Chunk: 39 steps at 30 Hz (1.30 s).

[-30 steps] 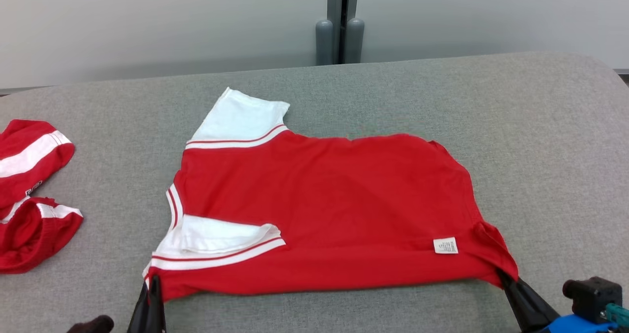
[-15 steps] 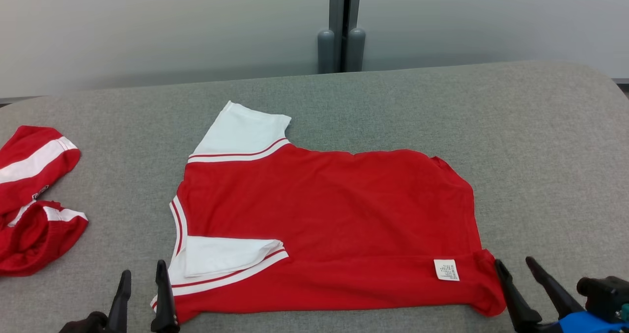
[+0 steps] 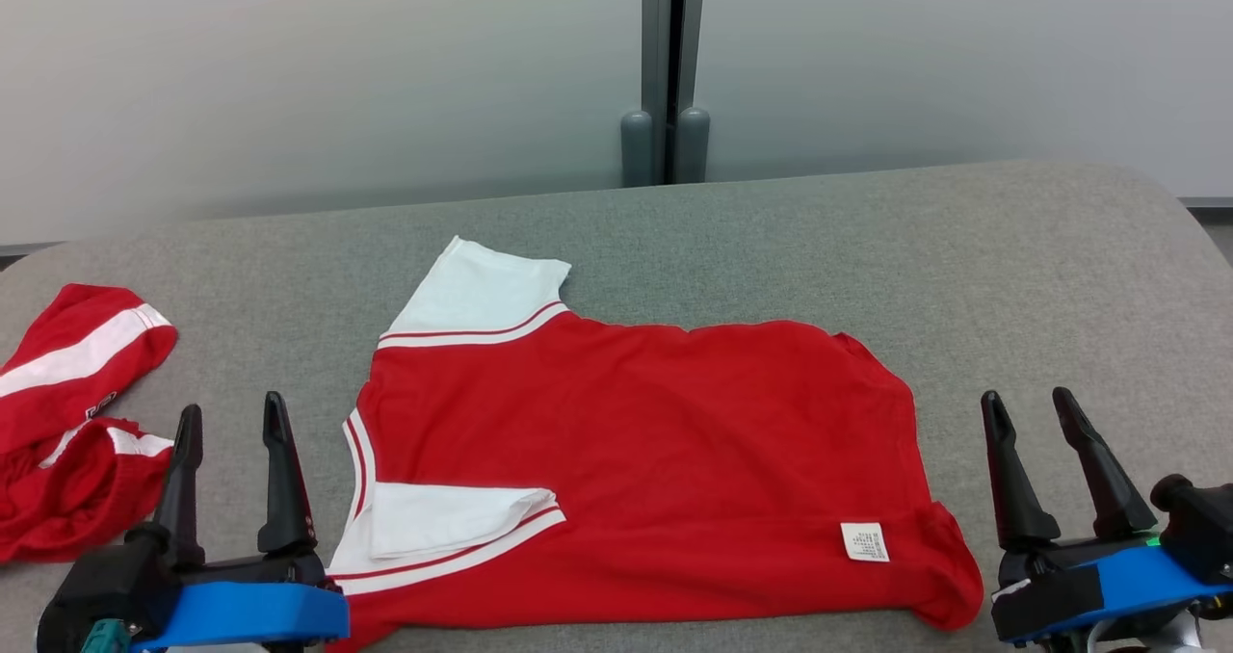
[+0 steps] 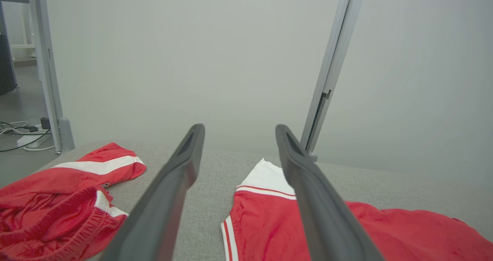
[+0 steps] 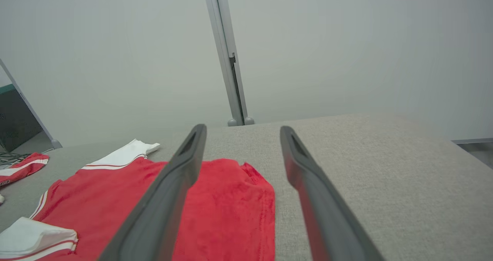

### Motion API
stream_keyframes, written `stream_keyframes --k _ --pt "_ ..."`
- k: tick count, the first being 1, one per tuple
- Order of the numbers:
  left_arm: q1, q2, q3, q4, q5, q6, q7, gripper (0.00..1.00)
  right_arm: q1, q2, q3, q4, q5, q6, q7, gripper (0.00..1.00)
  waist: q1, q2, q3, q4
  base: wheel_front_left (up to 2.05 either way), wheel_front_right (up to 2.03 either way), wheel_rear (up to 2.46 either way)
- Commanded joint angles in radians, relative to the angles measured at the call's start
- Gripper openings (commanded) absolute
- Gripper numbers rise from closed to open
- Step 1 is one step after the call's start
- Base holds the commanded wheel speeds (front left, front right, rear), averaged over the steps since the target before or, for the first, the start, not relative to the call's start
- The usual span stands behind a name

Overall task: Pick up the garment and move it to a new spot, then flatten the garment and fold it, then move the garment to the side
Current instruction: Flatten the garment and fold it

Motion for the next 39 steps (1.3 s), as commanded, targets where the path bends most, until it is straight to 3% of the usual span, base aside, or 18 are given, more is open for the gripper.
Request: stream_keyframes --k 1,14,39 --pt "-0.028 0.003 0.004 0.006 0.020 -0.006 -0.004 1.00 -0.017 0.018 -0.007 0.004 -0.014 0.000 -0.012 1.00 0.0001 0.0000 -0.010 0.000 0.00 0.00 0.00" --pt "-0.062 0.025 -0.041 0.117 0.078 -0.030 0.015 1.00 0.016 0.071 0.001 0.041 -0.100 0.000 -0.026 1.00 0.0001 0.0000 -0.051 0.006 0.00 0.00 0.00" --pt "-0.058 0.021 -0.059 0.251 0.064 -0.036 0.006 1.00 0.043 0.077 0.022 0.095 -0.145 0.000 0.051 1.00 0.0001 0.0000 -0.061 0.022 0.00 0.00 0.00"
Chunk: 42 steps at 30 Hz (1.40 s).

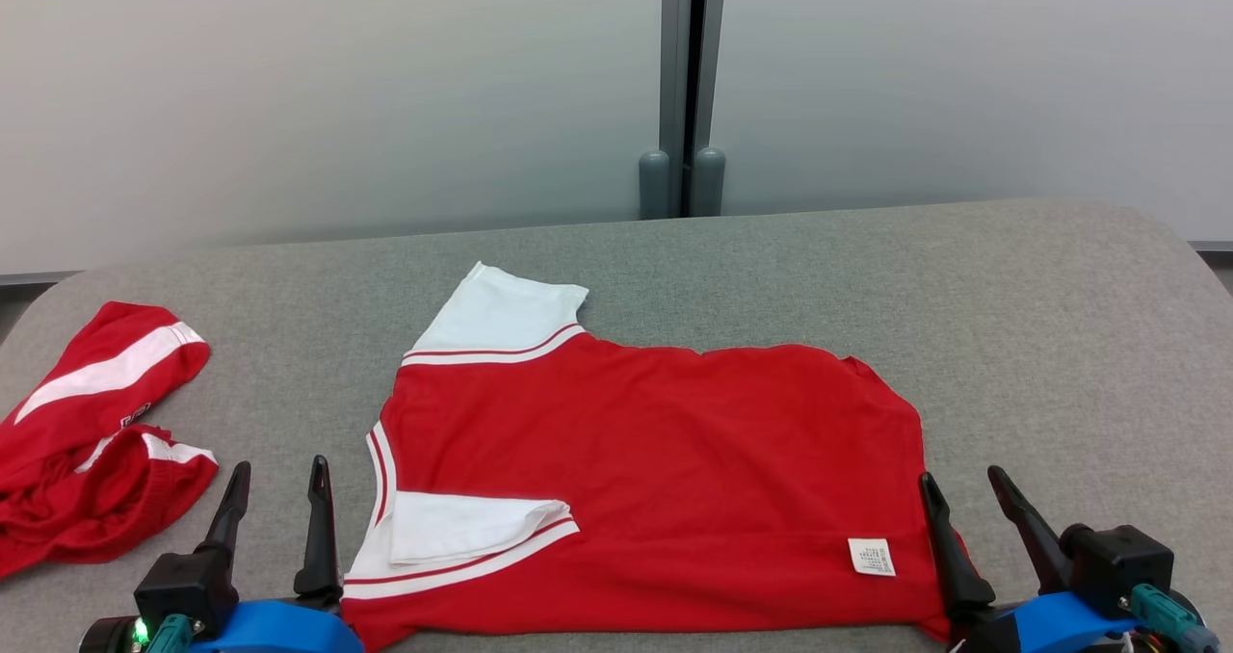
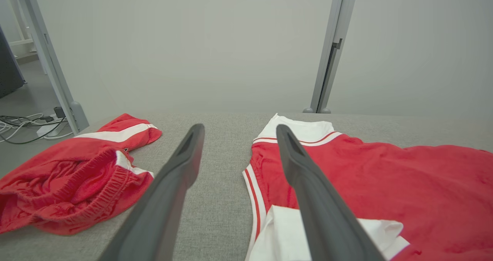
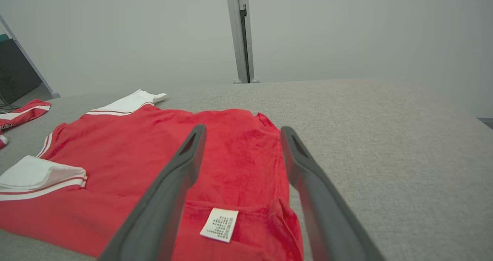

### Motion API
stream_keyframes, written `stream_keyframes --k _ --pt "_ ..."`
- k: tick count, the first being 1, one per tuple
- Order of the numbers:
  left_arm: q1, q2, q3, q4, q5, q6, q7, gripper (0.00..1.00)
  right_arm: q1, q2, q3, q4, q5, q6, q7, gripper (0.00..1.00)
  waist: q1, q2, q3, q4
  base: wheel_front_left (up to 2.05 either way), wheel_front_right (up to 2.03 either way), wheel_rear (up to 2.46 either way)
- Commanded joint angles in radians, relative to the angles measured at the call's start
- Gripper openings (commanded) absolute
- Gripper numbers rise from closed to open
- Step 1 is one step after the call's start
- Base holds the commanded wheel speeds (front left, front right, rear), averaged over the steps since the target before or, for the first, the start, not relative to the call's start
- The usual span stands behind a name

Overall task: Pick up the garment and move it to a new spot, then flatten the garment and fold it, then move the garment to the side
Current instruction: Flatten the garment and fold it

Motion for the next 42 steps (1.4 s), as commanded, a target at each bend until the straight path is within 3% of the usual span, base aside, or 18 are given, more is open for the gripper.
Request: stream_keyframes --k 1,14,20,24,32,42 --pt "-0.013 0.005 0.005 0.001 -0.001 0.001 -0.004 1.00 -0.002 0.002 0.001 0.002 0.001 0.000 0.004 1.00 0.0000 0.0000 0.001 -0.001 0.00 0.00 0.00" --pt "-0.088 0.023 0.007 0.001 -0.010 -0.013 0.010 1.00 -0.064 -0.006 -0.014 -0.008 -0.018 0.000 0.006 1.00 0.0000 0.0000 0.032 -0.009 0.00 0.00 0.00" --pt "-0.309 0.078 -0.003 -0.006 0.017 -0.058 0.072 1.00 -0.235 -0.088 -0.004 -0.020 -0.018 0.000 0.047 1.00 0.0000 0.0000 0.125 -0.025 0.00 0.00 0.00" --pt "-0.514 0.105 -0.025 0.019 0.026 -0.115 0.136 1.00 -0.376 -0.156 0.019 -0.002 0.002 0.000 0.112 1.00 0.0000 0.0000 0.213 -0.040 0.00 0.00 0.00" --pt "-0.876 0.117 -0.090 0.169 0.018 -0.201 0.291 1.00 -0.594 -0.235 0.122 0.049 0.062 0.000 0.202 1.00 0.0000 0.0000 0.410 -0.090 0.00 0.00 0.00" --pt "-1.095 0.143 -0.212 0.451 -0.017 -0.229 0.447 1.00 -0.708 -0.231 0.189 0.087 0.109 0.000 0.138 1.00 0.0000 0.0000 0.562 -0.162 0.00 0.00 0.00"
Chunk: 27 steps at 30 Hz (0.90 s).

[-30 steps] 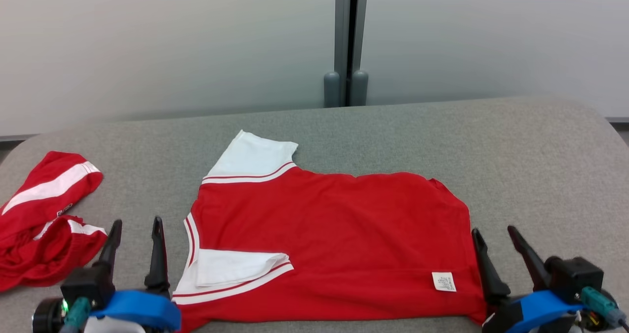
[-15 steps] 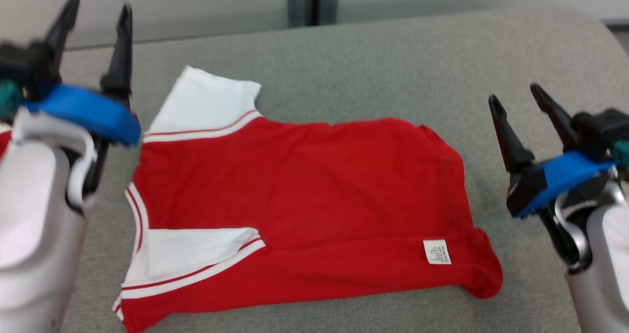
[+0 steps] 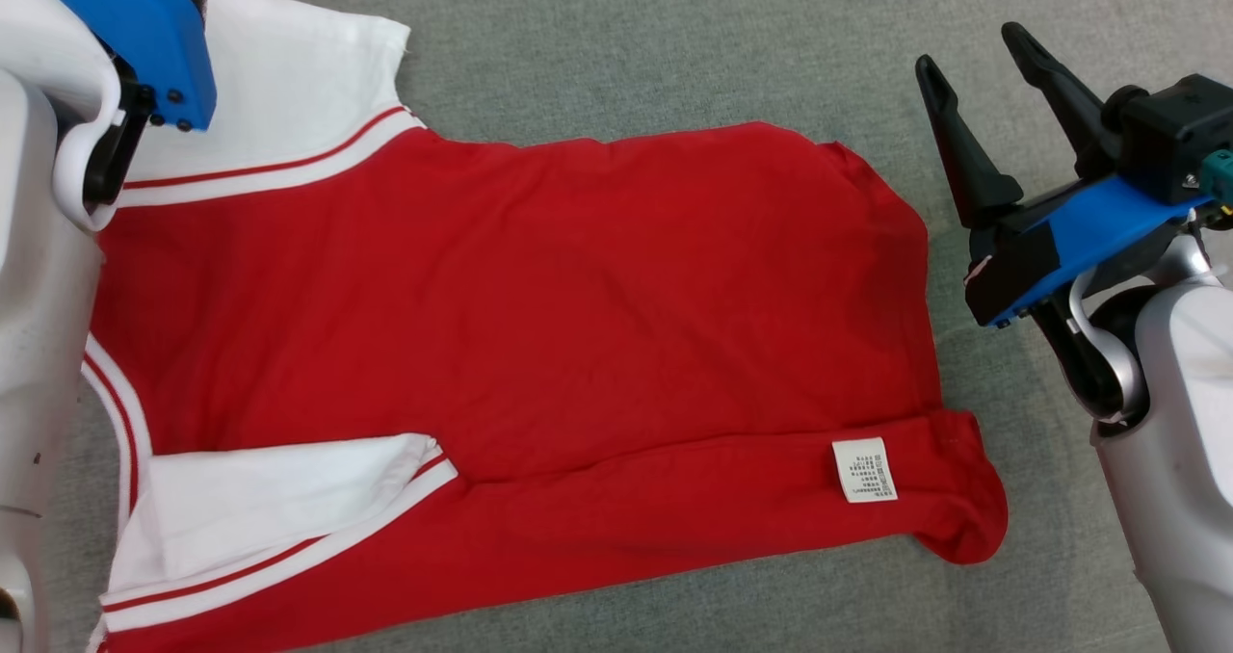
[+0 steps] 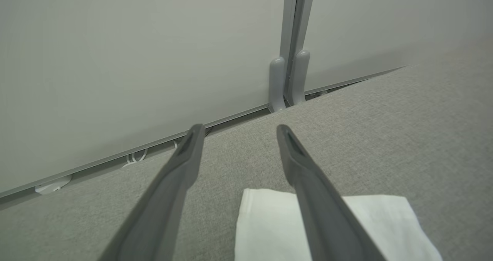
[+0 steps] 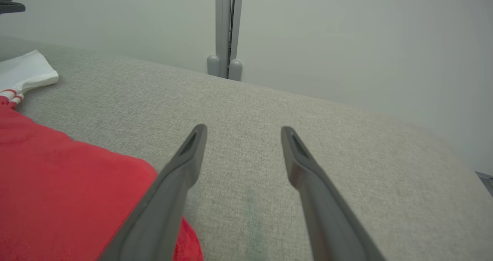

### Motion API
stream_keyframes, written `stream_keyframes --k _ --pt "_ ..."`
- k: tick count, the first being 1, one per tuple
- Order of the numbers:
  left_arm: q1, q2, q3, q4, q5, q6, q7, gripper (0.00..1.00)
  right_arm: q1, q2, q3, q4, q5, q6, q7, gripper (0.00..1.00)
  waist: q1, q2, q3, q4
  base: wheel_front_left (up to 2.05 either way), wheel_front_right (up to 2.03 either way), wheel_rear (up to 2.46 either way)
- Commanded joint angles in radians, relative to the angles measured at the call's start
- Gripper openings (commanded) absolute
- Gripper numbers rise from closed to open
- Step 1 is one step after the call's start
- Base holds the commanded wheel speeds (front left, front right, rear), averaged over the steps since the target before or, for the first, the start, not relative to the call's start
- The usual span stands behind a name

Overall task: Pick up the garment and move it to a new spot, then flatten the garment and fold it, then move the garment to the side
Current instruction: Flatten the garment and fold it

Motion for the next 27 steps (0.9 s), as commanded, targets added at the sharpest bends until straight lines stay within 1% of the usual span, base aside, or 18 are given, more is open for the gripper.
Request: stream_keyframes --k 1,7,9,10,11,14,15,16,17,18,19,20,21,27 --pt "-0.028 0.007 -0.030 0.031 -0.011 -0.007 0.023 1.00 -0.019 0.005 0.006 0.009 0.005 0.000 -0.015 1.00 -0.0004 0.0000 0.015 -0.006 0.00 0.00 0.00" --pt "-0.045 0.032 -0.114 0.106 -0.098 -0.005 0.088 1.00 -0.038 0.001 0.022 0.037 0.012 0.000 -0.044 1.00 -0.0004 0.0000 0.033 -0.020 0.00 0.00 0.00" --pt "-0.039 0.037 -0.137 0.119 -0.131 -0.006 0.113 1.00 -0.044 -0.001 0.026 0.046 0.015 0.000 -0.050 1.00 -0.0004 0.0000 0.033 -0.022 0.00 0.00 0.00" --pt "-0.039 0.037 -0.137 0.119 -0.131 -0.006 0.113 1.00 -0.044 -0.001 0.026 0.046 0.015 0.000 -0.050 1.00 -0.0004 0.0000 0.033 -0.022 0.00 0.00 0.00" --pt "-0.032 0.042 -0.157 0.127 -0.173 -0.006 0.140 1.00 -0.047 -0.001 0.031 0.053 0.017 0.000 -0.053 1.00 -0.0004 0.0000 0.033 -0.025 0.00 0.00 0.00" --pt "-0.025 0.042 -0.184 0.132 -0.238 -0.006 0.184 1.00 -0.050 -0.005 0.038 0.062 0.021 0.000 -0.057 1.00 -0.0004 0.0000 0.033 -0.024 0.00 0.00 0.00" --pt "-0.025 0.042 -0.184 0.132 -0.238 -0.006 0.184 1.00 -0.050 -0.005 0.038 0.062 0.021 0.000 -0.057 1.00 -0.0004 0.0000 0.033 -0.024 0.00 0.00 0.00" --pt "-0.026 0.041 -0.193 0.126 -0.277 -0.006 0.197 0.96 -0.054 -0.008 0.043 0.067 0.024 0.000 -0.056 1.00 -0.0004 0.0000 0.033 -0.023 0.00 0.00 0.00" --pt "-0.030 0.043 -0.200 0.124 -0.286 -0.006 0.197 0.45 -0.057 -0.010 0.045 0.069 0.026 0.000 -0.054 1.00 -0.0004 0.0000 0.033 -0.022 0.00 0.00 0.00" --pt "-0.030 0.043 -0.200 0.124 -0.286 -0.006 0.197 0.45 -0.057 -0.010 0.045 0.069 0.026 0.000 -0.054 1.00 -0.0004 0.0000 0.033 -0.022 0.00 0.00 0.00" --pt "-0.033 0.047 -0.216 0.120 -0.288 -0.006 0.197 0.00 -0.061 -0.011 0.050 0.072 0.027 0.000 -0.051 1.00 -0.0004 0.0000 0.031 -0.022 0.00 0.00 0.00" --pt "-0.039 0.056 -0.240 0.112 -0.288 -0.006 0.173 0.00 -0.062 -0.015 0.068 0.078 0.050 0.000 -0.034 1.00 -0.0004 0.0000 0.026 -0.020 0.00 0.00 0.00" --pt "-0.039 0.056 -0.240 0.112 -0.288 -0.006 0.173 0.00 -0.062 -0.015 0.068 0.078 0.050 0.000 -0.034 1.00 -0.0004 0.0000 0.026 -0.020 0.00 0.00 0.00" --pt "-0.064 0.051 -0.279 0.113 -0.299 -0.006 0.087 0.00 -0.048 -0.082 0.145 0.087 0.105 0.000 0.042 1.00 -0.0004 0.0000 -0.006 -0.001 0.00 0.00 0.00"
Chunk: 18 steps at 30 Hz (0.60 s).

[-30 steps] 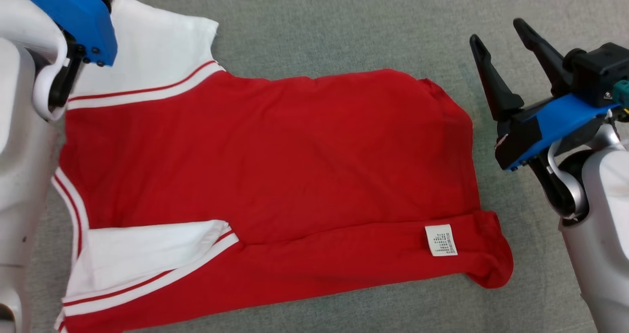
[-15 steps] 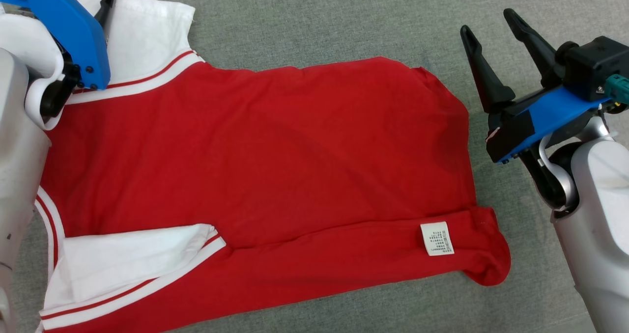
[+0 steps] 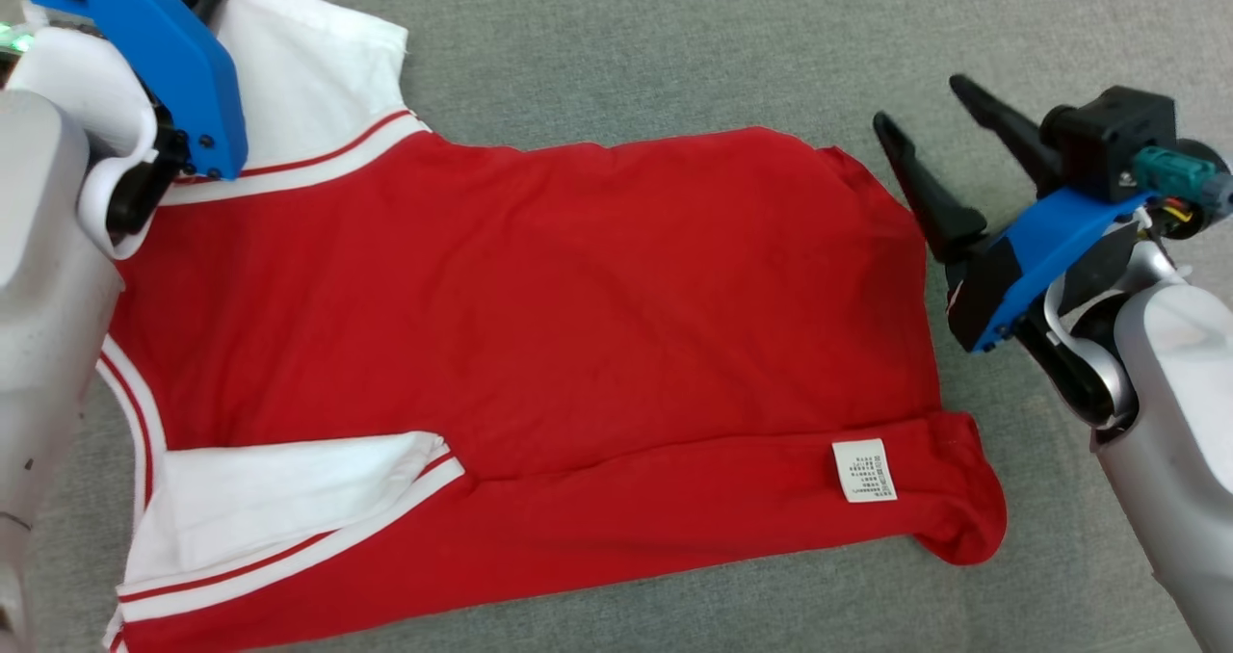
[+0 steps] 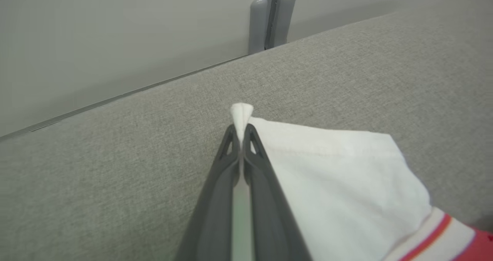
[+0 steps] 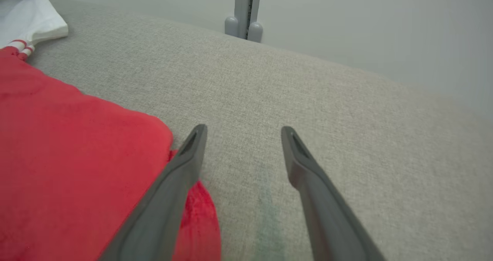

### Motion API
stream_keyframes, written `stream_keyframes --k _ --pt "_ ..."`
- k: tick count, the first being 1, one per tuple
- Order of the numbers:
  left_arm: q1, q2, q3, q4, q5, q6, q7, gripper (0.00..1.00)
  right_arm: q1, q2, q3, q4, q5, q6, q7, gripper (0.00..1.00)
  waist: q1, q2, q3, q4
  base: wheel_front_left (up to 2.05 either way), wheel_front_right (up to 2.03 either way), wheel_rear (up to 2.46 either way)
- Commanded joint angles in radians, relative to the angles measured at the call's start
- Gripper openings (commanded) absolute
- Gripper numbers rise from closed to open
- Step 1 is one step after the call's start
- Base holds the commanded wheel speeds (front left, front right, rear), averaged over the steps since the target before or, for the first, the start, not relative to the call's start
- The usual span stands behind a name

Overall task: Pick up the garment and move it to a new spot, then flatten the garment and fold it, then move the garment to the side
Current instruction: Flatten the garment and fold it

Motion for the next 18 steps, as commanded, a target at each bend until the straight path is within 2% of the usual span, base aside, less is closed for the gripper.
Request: stream_keyframes --k 1,7,11,18 --pt "-0.014 0.002 -0.009 -0.001 -0.008 0.000 -0.013 0.00 0.002 -0.015 0.014 -0.003 0.019 0.000 0.011 1.00 0.0001 0.0000 -0.006 0.005 0.00 0.00 0.00" --pt "-0.020 -0.010 -0.054 0.001 -0.026 -0.001 -0.058 0.00 0.030 -0.081 0.076 -0.015 0.086 0.000 0.074 1.00 0.0001 0.0000 -0.032 0.037 0.00 0.00 0.00" --pt "-0.026 -0.023 -0.078 -0.001 -0.042 0.000 -0.081 0.00 0.027 -0.091 0.097 0.000 0.110 0.000 0.099 1.00 0.0001 0.0000 -0.032 0.061 0.00 0.00 0.00" --pt "-0.052 -0.032 -0.120 0.000 -0.059 -0.001 -0.118 0.00 -0.025 -0.087 0.160 0.074 0.087 0.000 0.116 1.00 0.0001 0.0000 -0.020 0.093 0.00 0.00 0.00"
